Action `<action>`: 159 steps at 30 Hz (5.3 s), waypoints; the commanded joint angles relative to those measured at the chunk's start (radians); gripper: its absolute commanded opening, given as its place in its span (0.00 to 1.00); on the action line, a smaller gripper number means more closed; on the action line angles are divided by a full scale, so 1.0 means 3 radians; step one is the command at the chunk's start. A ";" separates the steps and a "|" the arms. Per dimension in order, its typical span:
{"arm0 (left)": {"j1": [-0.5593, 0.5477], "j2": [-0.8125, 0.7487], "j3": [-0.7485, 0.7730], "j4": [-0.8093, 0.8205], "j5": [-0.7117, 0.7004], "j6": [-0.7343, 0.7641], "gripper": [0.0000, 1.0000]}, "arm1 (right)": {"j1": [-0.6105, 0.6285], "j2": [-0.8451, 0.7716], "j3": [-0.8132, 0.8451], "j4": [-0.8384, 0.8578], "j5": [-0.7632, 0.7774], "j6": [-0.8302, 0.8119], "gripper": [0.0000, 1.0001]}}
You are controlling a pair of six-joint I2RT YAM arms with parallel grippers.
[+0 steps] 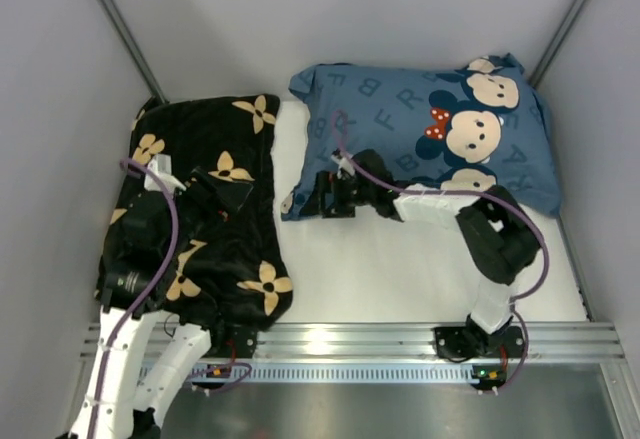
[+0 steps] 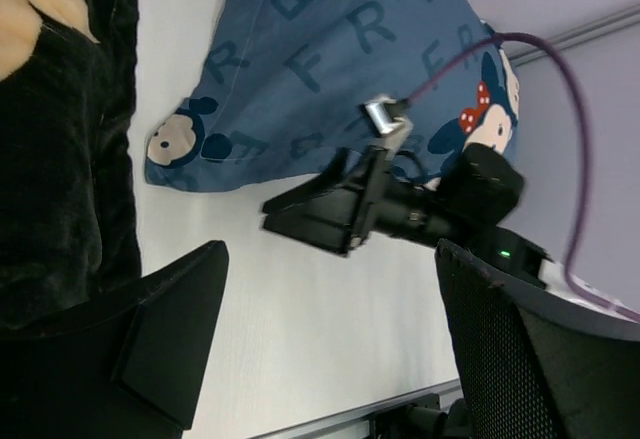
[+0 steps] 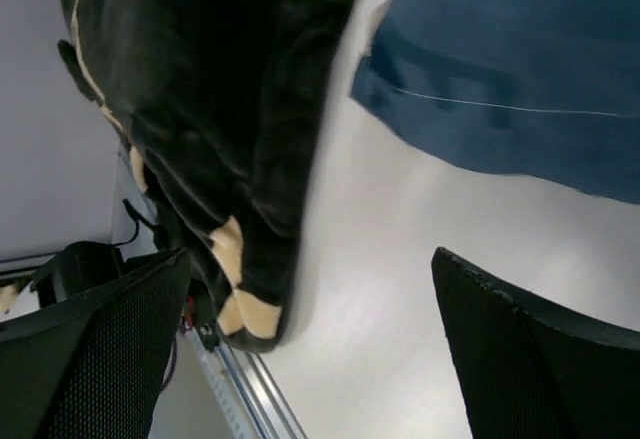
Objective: Remove the pillowcase from the pillow
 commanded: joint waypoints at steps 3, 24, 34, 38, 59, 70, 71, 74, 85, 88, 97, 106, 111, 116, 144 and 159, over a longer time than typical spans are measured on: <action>0.0017 -0.0514 0.0007 -0.0297 0.0174 -0.0014 0.88 | 0.0543 0.0669 0.0212 0.1429 -0.0365 0.0762 0.99; 0.0017 -0.0914 0.0293 -0.0297 0.0516 -0.0327 0.88 | 0.1009 0.2117 0.1372 0.2215 -0.0044 0.1291 0.91; 0.0017 -0.0914 0.0415 -0.0313 0.0624 -0.0357 0.87 | 0.1081 0.2603 0.2556 0.2646 -0.0182 0.1567 0.92; 0.0017 -0.0893 0.0385 -0.0313 0.0624 -0.0398 0.87 | 0.1116 0.2782 0.2917 0.2420 -0.0162 0.1623 0.86; 0.0017 -0.0883 0.0656 -0.0313 0.0665 -0.0337 0.87 | 0.0488 0.1955 0.2969 0.2056 -0.0509 0.1250 0.00; 0.0017 -0.0949 0.0395 -0.0313 0.0619 -0.0388 0.86 | 0.0707 0.2209 0.3326 0.1873 -0.0816 0.1255 0.00; 0.0017 -0.0949 0.0400 -0.0313 0.0619 -0.0377 0.86 | 0.0783 0.2306 0.3402 0.1822 -0.0801 0.1230 0.00; 0.0017 -0.0949 0.0451 -0.0338 0.0604 -0.0347 0.86 | 0.0866 0.2389 0.3653 0.1525 -0.0689 0.1087 0.00; 0.0017 -0.0975 0.0503 -0.0553 0.0491 -0.0234 0.86 | 0.0534 0.1280 0.3096 0.0841 -0.0504 0.0123 0.00; 0.0017 -0.0980 0.0497 -0.0553 0.0460 -0.0219 0.86 | 0.0493 0.0714 0.3091 0.0502 -0.0525 -0.0288 0.00; 0.0017 -0.1036 0.0441 -0.0558 0.0419 -0.0234 0.86 | 0.0329 0.0303 0.3531 0.0246 -0.1445 -0.0825 0.00; 0.0017 -0.1128 0.0400 -0.0558 0.0460 -0.0275 0.86 | 0.0094 -0.0774 0.2974 -0.0254 -0.1217 -0.1398 0.00; 0.0017 -0.1138 0.0410 -0.0558 0.0460 -0.0275 0.86 | 0.0160 -0.1409 0.2754 -0.0893 -0.0777 -0.1720 0.00; 0.0017 -0.1123 0.0446 -0.0558 0.0465 -0.0255 0.86 | 0.0273 -0.2095 0.2407 -0.1190 -0.0229 -0.1644 0.00; 0.0017 -0.0664 0.0998 -0.1017 0.0343 0.0077 0.74 | 0.0069 0.1209 0.4987 -0.3175 0.0673 -0.0832 0.00; 0.0017 0.0466 0.0860 -0.0891 0.0419 0.0231 0.77 | -0.0192 0.0882 0.3364 -0.1733 0.0569 -0.1066 0.92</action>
